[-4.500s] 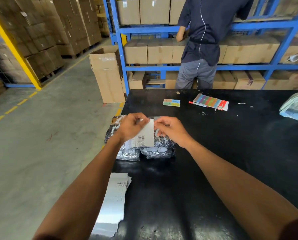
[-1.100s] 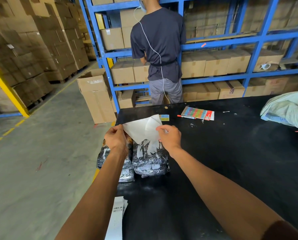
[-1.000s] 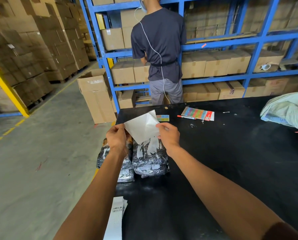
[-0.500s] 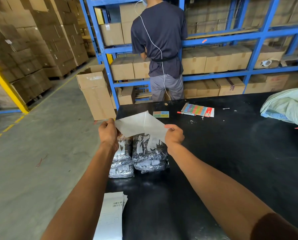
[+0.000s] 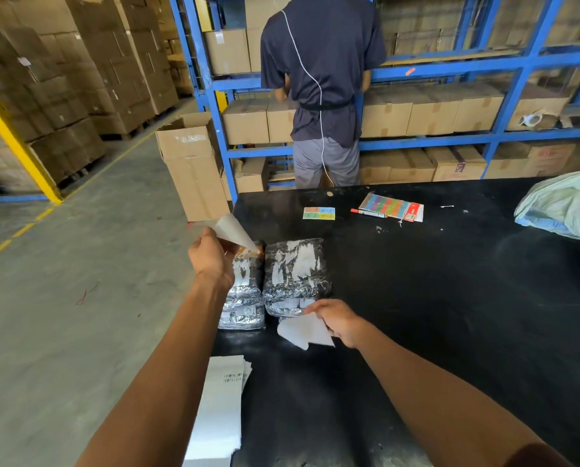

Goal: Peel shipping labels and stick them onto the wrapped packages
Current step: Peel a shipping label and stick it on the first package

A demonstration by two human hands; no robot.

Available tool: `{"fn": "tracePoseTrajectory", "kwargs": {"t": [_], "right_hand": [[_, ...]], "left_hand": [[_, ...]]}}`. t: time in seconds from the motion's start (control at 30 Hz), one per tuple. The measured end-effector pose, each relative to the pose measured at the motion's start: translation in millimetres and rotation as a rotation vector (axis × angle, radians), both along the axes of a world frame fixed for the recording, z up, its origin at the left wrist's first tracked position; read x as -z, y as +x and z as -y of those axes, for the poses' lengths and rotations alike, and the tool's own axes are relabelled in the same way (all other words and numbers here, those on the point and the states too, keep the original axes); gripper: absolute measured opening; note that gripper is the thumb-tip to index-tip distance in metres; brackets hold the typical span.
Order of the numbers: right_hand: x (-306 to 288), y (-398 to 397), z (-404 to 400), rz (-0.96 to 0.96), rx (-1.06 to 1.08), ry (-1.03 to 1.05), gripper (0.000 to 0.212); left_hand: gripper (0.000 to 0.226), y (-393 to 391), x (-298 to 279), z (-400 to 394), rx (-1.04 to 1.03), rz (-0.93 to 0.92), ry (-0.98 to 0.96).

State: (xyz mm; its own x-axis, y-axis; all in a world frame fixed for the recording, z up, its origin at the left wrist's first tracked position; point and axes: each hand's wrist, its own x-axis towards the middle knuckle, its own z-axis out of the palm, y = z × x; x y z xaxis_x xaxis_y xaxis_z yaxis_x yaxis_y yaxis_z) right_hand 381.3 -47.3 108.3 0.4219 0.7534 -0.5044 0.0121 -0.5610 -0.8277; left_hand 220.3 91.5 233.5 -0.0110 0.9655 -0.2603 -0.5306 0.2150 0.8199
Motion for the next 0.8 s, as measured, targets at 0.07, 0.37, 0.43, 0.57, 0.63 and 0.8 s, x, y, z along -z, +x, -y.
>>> {"fn": "tracePoseTrajectory", "kwargs": {"t": [0.07, 0.37, 0.43, 0.57, 0.63, 0.8], "right_hand": [[22.2, -13.5, 10.1, -0.017, -0.137, -0.034, 0.029], [112.2, -68.9, 45.2, 0.098, -0.443, -0.121, 0.021], [114.6, -68.1, 40.7, 0.29, -0.412, -0.039, 0.018], [71.3, -50.9, 26.3, 0.572, -0.075, 0.344, 0.051], [36.8, -45.0, 13.6, 0.636, 0.03, 0.534, 0.065], [-37.7, -38.2, -24.3, 0.884, 0.183, 0.683, 0.04]], "left_hand": [[0.017, -1.1, 4.0, 9.5, 0.007, 0.035, -0.01], [0.012, -14.3, 27.7, 43.0, 0.026, 0.065, -0.071], [0.015, -17.1, 32.9, 46.8, 0.016, 0.065, -0.081], [0.016, -16.2, 32.2, 51.2, 0.021, 0.047, -0.079], [0.016, -10.1, 28.5, 51.3, 0.028, 0.056, -0.085], [0.014, 11.5, 6.7, 55.4, 0.091, 0.103, -0.123]]}}
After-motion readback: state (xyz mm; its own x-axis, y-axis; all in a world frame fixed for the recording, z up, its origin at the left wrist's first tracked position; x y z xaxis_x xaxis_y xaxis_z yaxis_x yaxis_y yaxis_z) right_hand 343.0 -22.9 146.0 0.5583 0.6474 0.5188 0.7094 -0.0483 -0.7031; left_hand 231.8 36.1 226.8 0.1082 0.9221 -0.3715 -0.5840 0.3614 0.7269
